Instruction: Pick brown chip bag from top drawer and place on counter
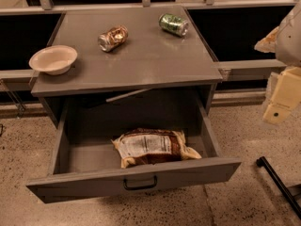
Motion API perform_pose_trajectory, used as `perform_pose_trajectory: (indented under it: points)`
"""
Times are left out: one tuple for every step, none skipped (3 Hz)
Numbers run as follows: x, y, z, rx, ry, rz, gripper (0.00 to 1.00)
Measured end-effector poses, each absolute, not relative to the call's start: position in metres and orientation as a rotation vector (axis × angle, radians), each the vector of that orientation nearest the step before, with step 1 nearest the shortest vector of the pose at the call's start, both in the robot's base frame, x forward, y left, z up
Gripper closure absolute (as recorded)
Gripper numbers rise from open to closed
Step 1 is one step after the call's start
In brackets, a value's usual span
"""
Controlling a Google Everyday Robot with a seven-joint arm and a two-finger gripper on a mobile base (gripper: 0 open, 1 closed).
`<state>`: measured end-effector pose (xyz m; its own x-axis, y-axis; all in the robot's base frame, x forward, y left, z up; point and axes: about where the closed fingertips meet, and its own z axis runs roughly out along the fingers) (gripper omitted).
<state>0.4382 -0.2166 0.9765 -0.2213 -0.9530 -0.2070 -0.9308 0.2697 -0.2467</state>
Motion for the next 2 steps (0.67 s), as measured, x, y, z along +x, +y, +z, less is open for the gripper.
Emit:
perform_pose_trajectory:
  points:
    - [0.4421, -0.2081, 0.977, -1.741, 2.204, -0.093, 0.0]
    - [0.4444, -0.2055, 0.9723, -1.749, 2.194, -0.071, 0.0]
